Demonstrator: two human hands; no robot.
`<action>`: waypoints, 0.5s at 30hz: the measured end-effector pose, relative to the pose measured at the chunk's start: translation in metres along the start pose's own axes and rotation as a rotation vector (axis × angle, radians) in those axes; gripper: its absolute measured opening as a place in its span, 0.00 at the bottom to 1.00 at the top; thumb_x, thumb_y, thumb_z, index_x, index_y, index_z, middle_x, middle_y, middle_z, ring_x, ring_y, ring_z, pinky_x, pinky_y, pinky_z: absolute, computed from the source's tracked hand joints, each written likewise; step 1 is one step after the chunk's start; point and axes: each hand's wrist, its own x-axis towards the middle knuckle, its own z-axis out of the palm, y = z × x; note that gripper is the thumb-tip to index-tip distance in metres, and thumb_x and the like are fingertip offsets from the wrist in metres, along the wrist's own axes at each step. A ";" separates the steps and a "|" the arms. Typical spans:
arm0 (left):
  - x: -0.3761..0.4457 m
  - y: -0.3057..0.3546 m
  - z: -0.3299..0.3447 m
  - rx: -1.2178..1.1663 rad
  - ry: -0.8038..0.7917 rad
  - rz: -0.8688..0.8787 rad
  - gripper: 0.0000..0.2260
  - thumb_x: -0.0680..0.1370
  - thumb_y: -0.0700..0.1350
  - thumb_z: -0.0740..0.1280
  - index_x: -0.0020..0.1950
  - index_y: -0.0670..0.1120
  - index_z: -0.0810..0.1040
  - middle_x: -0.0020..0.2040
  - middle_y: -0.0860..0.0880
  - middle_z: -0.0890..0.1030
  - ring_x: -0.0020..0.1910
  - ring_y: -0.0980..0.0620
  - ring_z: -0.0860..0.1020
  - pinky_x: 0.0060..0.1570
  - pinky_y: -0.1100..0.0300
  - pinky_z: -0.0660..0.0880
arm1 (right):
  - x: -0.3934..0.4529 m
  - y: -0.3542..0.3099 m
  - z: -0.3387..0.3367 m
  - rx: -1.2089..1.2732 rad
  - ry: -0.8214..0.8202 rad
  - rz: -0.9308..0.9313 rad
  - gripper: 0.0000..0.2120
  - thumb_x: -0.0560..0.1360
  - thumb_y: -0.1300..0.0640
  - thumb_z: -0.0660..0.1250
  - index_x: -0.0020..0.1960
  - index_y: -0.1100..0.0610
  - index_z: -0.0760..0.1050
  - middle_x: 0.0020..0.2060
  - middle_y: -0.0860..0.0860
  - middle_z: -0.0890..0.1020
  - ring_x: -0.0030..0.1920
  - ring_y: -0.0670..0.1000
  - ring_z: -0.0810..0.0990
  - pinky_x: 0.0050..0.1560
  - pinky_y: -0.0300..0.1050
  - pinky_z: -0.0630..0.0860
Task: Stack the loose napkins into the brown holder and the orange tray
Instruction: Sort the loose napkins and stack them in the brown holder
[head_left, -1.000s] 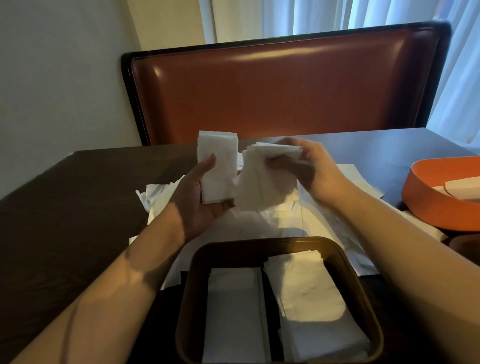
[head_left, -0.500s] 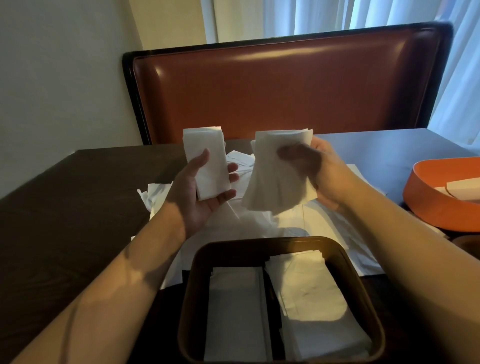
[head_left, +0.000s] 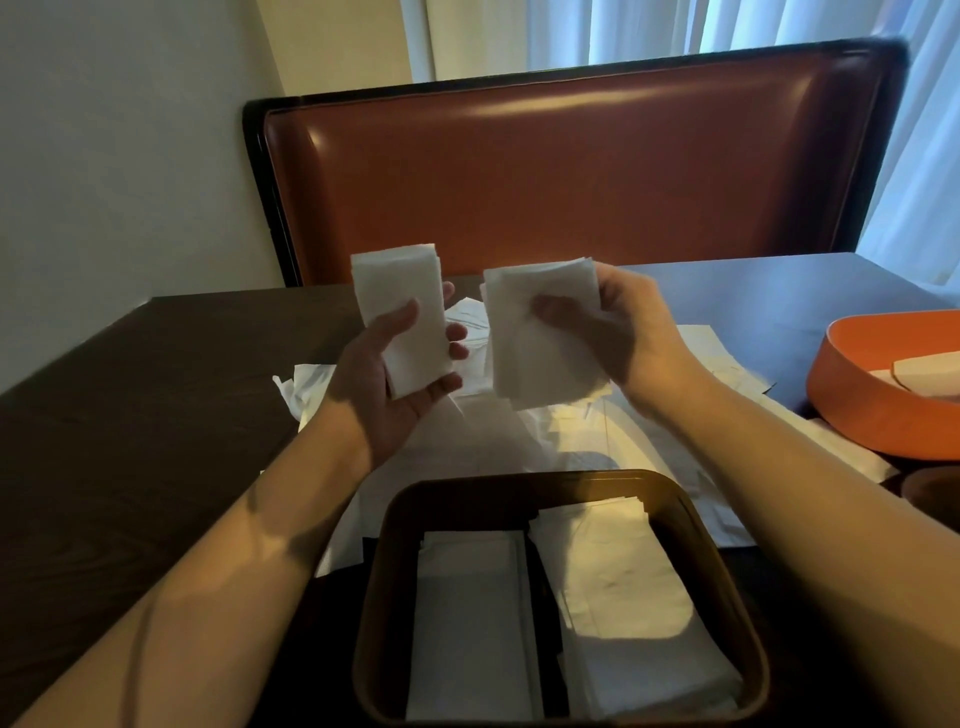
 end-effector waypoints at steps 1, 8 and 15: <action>-0.001 0.000 0.002 0.015 0.002 -0.006 0.16 0.73 0.49 0.67 0.59 0.47 0.80 0.43 0.45 0.83 0.41 0.49 0.81 0.41 0.54 0.78 | -0.001 -0.001 0.000 0.005 -0.014 0.003 0.09 0.77 0.62 0.69 0.51 0.49 0.78 0.41 0.37 0.83 0.46 0.38 0.82 0.39 0.34 0.79; -0.005 -0.004 0.013 0.014 0.083 -0.065 0.03 0.80 0.45 0.65 0.51 0.46 0.77 0.34 0.49 0.85 0.44 0.48 0.81 0.46 0.50 0.78 | -0.003 -0.004 0.005 0.028 -0.061 0.005 0.10 0.72 0.57 0.72 0.52 0.52 0.79 0.44 0.41 0.85 0.47 0.42 0.83 0.43 0.37 0.80; -0.004 -0.004 0.010 0.050 0.074 -0.056 0.12 0.73 0.47 0.70 0.55 0.48 0.76 0.49 0.45 0.82 0.50 0.45 0.79 0.44 0.49 0.78 | -0.001 -0.001 0.001 0.067 -0.066 0.040 0.12 0.78 0.55 0.67 0.60 0.56 0.77 0.51 0.47 0.83 0.52 0.48 0.83 0.46 0.44 0.81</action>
